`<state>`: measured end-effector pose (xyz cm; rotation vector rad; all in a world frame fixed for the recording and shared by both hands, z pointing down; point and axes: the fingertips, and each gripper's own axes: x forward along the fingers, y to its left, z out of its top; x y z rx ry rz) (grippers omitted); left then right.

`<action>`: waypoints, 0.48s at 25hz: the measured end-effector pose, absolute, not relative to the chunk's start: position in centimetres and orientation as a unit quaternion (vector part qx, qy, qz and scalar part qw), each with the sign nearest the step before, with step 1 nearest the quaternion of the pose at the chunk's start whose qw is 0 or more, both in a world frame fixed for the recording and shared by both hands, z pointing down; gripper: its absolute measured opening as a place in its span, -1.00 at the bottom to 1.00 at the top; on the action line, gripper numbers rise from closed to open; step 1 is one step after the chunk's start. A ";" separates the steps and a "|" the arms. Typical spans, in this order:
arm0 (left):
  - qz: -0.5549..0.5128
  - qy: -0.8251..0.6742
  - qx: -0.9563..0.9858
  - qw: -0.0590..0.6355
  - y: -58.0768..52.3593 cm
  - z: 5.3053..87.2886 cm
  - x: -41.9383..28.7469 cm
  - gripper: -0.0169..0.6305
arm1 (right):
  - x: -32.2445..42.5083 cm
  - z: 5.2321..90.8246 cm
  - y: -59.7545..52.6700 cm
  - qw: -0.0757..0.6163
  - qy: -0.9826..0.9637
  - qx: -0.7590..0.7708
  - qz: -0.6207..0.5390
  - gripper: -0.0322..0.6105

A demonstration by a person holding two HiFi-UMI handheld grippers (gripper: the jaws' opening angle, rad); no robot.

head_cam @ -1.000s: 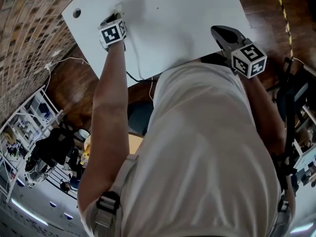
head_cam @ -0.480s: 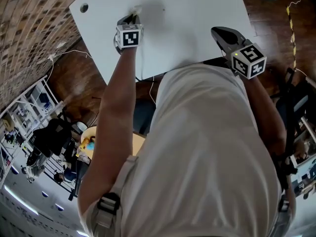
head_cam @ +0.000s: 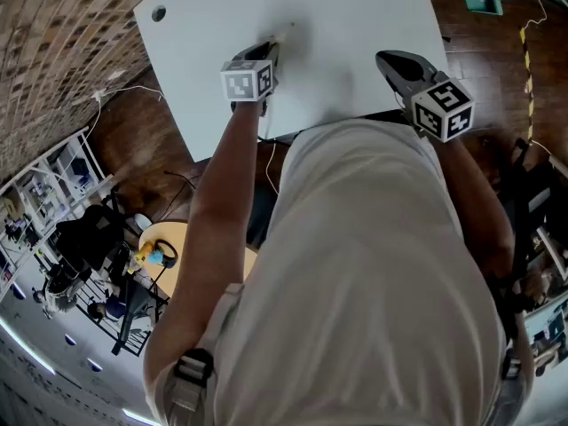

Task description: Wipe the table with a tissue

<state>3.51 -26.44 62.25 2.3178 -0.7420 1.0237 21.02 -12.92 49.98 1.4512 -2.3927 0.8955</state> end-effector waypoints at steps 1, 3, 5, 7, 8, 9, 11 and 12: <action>0.368 -0.275 0.852 0.250 -26.1 61.8 3.9 -0.78 | 21.1 50.0 -12.9 0.101 -0.811 0.489 0.304 -0.88; 0.352 -0.290 0.852 0.256 -26.0 61.4 4.3 -0.78 | 21.2 50.1 -12.6 0.100 -0.814 0.484 0.305 -0.88; 0.341 -0.303 0.850 0.263 -25.8 61.1 4.8 -0.78 | 21.5 50.2 -12.2 0.097 -0.814 0.484 0.308 -0.88; 0.335 -0.305 0.852 0.264 -25.3 60.8 5.7 -0.78 | 21.9 50.4 -11.8 0.092 -0.811 0.486 0.311 -0.88; 0.334 -0.304 0.853 0.261 -25.0 60.7 6.1 -0.78 | 22.2 50.5 -11.6 0.090 -0.810 0.487 0.313 -0.88; 0.336 -0.305 0.854 0.254 -24.8 60.6 6.5 -0.78 | 22.5 50.5 -11.5 0.088 -0.809 0.489 0.316 -0.88; 0.339 -0.316 0.853 0.240 -25.0 60.5 6.9 -0.78 | 23.1 50.6 -11.2 0.085 -0.807 0.490 0.318 -0.88; 0.338 -0.327 0.850 0.235 -25.4 60.5 6.8 -0.78 | 23.4 50.6 -11.1 0.084 -0.807 0.491 0.317 -0.88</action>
